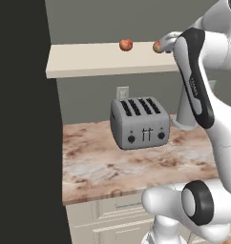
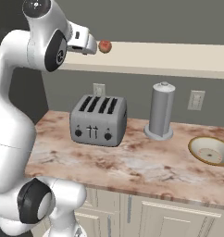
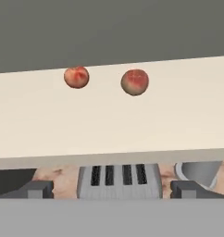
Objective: Pick the peachs from the cabinet and place them in one bowl. Pick the squash from the sink and place it in the other bowl.
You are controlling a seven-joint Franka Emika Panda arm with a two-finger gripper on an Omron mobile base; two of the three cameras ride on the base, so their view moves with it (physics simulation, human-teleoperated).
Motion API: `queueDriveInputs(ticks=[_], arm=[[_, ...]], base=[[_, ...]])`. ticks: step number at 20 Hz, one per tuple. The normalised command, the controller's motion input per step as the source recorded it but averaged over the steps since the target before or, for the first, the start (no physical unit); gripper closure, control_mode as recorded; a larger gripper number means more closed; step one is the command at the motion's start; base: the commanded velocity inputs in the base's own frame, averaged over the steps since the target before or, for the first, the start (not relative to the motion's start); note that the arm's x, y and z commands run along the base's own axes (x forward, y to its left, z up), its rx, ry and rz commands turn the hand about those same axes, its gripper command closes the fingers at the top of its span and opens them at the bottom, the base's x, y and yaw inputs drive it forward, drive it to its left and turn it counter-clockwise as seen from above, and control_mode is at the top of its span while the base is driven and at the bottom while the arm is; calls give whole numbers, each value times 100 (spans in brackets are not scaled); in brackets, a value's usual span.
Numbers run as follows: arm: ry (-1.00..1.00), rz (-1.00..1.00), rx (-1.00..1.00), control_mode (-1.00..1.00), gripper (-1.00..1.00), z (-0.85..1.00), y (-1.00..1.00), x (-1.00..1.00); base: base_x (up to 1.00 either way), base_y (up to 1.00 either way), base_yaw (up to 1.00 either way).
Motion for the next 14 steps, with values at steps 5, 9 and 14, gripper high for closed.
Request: queueDriveInputs(ticks=[5, 9, 14], arm=[[4, 0, 0, -100, -100, 0, -1, 45], [3, 0, 0, -100, -100, 0, -3, 44], [1, 0, 0, -100, -100, 0, -21, 44]], base=[[0, 0, 0], [0, 0, 0], [0, 0, 0]])
